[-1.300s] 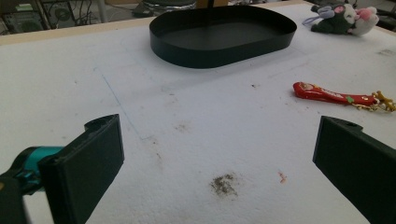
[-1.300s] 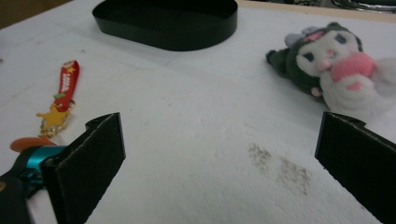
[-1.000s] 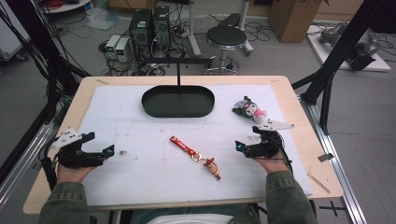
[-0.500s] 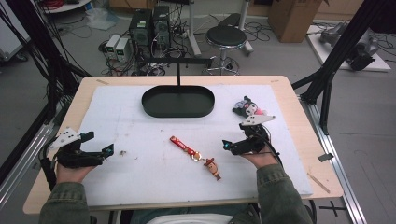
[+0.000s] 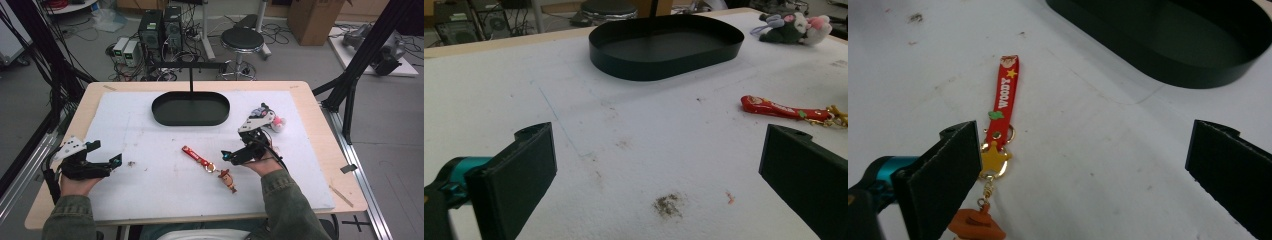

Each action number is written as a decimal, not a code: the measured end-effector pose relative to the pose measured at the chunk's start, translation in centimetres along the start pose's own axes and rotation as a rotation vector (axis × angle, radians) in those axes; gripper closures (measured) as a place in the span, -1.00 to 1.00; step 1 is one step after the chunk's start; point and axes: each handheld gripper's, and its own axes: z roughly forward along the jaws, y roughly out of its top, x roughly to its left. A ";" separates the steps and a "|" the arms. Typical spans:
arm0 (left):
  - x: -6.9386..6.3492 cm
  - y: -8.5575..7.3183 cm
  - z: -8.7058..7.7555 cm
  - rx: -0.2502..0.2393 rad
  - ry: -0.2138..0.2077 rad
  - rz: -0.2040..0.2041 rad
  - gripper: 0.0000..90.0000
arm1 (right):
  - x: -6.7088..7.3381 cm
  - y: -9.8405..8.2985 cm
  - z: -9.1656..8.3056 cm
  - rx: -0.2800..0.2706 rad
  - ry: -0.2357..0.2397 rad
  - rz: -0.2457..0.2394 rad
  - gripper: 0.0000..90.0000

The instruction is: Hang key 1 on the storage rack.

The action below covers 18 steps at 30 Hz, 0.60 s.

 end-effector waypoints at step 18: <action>0.1 0.0 0.0 0.000 -0.006 -0.003 -0.95 | 3.1 3.6 6.0 0.110 0.099 -0.079 -0.99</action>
